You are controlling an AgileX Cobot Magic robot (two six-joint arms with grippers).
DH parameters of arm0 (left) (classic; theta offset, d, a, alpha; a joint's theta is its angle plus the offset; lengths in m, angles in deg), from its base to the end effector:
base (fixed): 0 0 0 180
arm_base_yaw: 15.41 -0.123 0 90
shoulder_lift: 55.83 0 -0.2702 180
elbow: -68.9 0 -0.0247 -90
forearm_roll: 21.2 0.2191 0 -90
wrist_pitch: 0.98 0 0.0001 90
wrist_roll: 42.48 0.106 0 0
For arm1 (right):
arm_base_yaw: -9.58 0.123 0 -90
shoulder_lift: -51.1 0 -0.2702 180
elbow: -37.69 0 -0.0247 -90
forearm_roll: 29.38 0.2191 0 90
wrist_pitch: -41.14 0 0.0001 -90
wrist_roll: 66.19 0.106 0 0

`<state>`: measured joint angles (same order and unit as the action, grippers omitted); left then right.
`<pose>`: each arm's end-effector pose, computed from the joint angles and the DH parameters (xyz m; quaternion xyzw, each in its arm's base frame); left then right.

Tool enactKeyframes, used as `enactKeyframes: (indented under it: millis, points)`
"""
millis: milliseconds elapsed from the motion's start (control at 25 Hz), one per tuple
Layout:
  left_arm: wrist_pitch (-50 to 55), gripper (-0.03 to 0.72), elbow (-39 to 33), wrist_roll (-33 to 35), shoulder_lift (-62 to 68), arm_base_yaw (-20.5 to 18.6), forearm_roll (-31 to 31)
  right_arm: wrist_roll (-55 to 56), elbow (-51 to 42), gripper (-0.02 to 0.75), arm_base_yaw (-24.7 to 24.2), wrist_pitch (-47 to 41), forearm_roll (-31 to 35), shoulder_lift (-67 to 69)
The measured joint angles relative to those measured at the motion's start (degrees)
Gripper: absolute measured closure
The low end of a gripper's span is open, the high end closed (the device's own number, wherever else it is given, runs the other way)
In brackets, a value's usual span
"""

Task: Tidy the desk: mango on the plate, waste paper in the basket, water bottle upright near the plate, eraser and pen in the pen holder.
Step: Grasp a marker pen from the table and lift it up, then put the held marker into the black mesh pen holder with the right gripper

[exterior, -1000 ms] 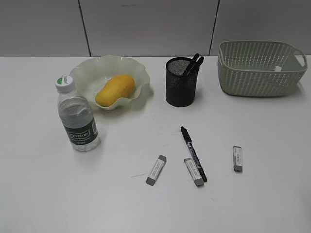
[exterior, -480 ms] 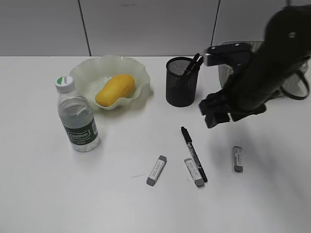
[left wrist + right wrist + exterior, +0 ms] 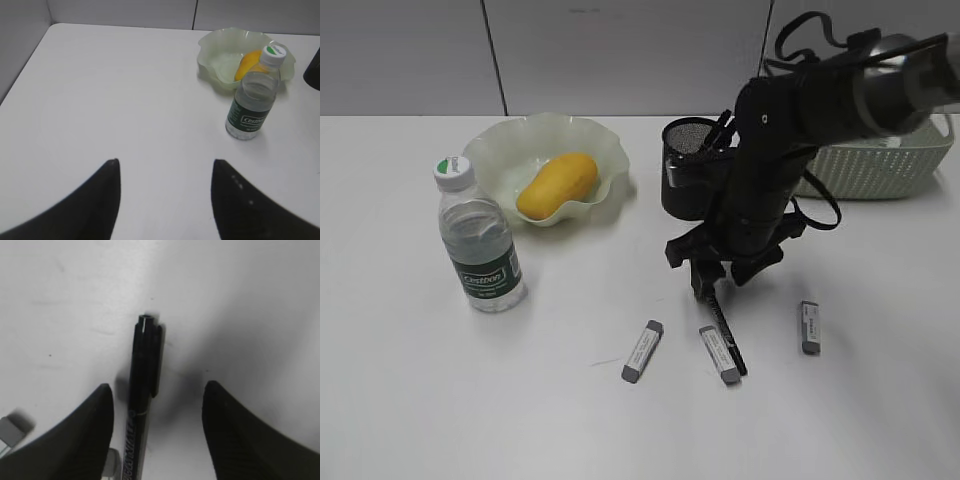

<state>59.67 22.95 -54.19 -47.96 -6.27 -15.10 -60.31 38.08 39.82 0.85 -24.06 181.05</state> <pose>-0.0076 0.0112 0.2657 -0.0220 0.8394 -0.0456 0.5411 0.3224 0.1953 0.1055 -0.1781 0.9795 0.0588 0.0738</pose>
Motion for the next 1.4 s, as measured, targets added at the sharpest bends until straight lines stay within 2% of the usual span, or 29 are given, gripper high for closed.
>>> enactKeyframes:
  millis: [160,320,440,560,640,760,800,920,1040,1240,1320,1400]
  points:
    - [0.00,0.265,0.00,0.00,0.00,0.00,0.00,0.05,0.12,0.372,0.00,0.20,-0.04,1.33]
    - [0.00,0.268,0.00,0.00,0.00,0.00,0.00,0.05,0.12,0.615,0.00,0.38,-0.09,1.39]
    - [0.00,0.276,0.00,0.00,0.00,0.00,0.00,0.05,-0.64,0.612,0.00,1.38,-0.09,-0.08]
    - [0.00,0.288,0.00,0.05,0.00,0.00,0.00,0.00,-5.44,0.612,0.04,9.98,-0.38,-8.22]
    - [0.00,0.299,0.00,0.05,0.00,0.00,0.00,0.00,-11.44,0.612,0.04,23.87,-2.40,-17.33]
    - [0.00,0.314,0.00,0.11,0.00,0.00,0.00,-0.89,-21.76,0.612,-0.44,54.18,-7.08,-26.35]
    - [0.00,0.317,0.00,0.11,0.00,0.00,0.00,-2.38,-23.73,0.612,-0.80,64.97,-7.42,-26.69]
    - [0.00,0.323,0.00,0.11,0.00,0.00,0.00,-8.29,-23.59,0.612,-1.13,85.87,-4.70,-21.16]
    - [0.00,0.326,0.00,0.11,0.00,0.00,0.00,-10.47,-19.55,0.612,-1.15,91.50,-1.79,-12.53]
    - [0.00,0.330,0.00,0.11,0.00,0.00,0.00,-11.03,-16.20,0.620,-1.15,92.27,0.49,-3.60]
    - [0.00,0.341,0.00,0.11,0.00,0.00,0.00,-11.03,-16.14,0.555,-1.15,92.15,3.26,-2.43]
    - [0.00,0.352,0.00,0.11,0.00,0.00,0.00,-11.08,-16.09,0.437,-1.15,91.92,5.89,-2.40]
